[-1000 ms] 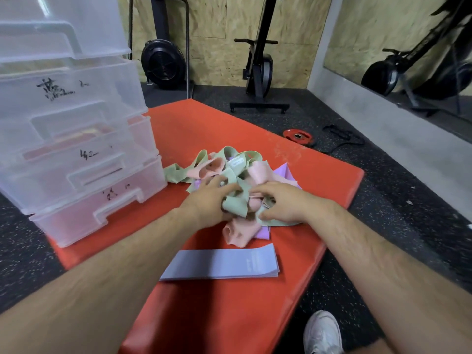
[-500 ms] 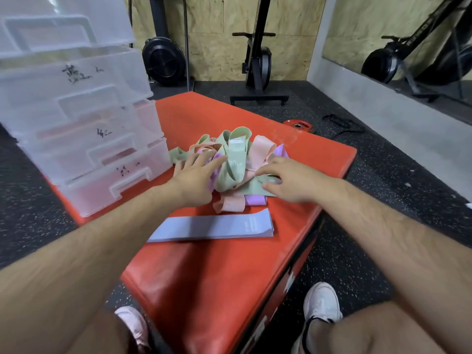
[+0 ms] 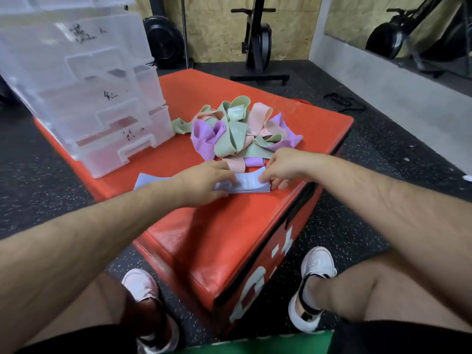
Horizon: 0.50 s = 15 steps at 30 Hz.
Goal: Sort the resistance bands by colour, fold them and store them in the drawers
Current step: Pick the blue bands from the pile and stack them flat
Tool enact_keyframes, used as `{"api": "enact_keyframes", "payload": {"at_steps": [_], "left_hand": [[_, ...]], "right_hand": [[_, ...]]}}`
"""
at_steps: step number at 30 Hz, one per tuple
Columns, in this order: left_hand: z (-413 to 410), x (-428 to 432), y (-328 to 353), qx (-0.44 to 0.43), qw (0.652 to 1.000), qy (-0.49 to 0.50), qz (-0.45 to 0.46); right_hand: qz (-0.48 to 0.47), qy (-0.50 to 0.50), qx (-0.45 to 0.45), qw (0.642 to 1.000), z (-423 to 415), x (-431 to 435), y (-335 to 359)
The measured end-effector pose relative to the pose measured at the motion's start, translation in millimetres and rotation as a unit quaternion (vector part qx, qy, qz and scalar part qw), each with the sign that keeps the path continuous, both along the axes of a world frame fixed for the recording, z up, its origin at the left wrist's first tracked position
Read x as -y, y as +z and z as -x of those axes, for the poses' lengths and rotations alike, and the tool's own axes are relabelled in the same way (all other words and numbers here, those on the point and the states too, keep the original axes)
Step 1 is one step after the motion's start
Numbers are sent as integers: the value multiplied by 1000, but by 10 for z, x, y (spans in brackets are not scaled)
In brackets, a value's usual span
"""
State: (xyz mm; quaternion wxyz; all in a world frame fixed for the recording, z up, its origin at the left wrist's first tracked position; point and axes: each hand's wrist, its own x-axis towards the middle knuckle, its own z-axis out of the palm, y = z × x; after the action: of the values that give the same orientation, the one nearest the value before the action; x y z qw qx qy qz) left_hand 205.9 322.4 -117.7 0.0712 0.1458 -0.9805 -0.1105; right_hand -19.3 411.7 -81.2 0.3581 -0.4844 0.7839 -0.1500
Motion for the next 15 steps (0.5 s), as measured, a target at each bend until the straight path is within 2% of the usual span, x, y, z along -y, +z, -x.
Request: {"api": "enact_keyframes", "payload": {"at_steps": [7, 15], "left_hand": [[-14, 24, 2, -3, 1000, 20, -22], [-54, 97, -9, 6, 999, 19, -47]], "right_hand": [[-58, -106, 116, 986, -35, 67, -96], [-49, -77, 134, 987, 149, 74, -7]]}}
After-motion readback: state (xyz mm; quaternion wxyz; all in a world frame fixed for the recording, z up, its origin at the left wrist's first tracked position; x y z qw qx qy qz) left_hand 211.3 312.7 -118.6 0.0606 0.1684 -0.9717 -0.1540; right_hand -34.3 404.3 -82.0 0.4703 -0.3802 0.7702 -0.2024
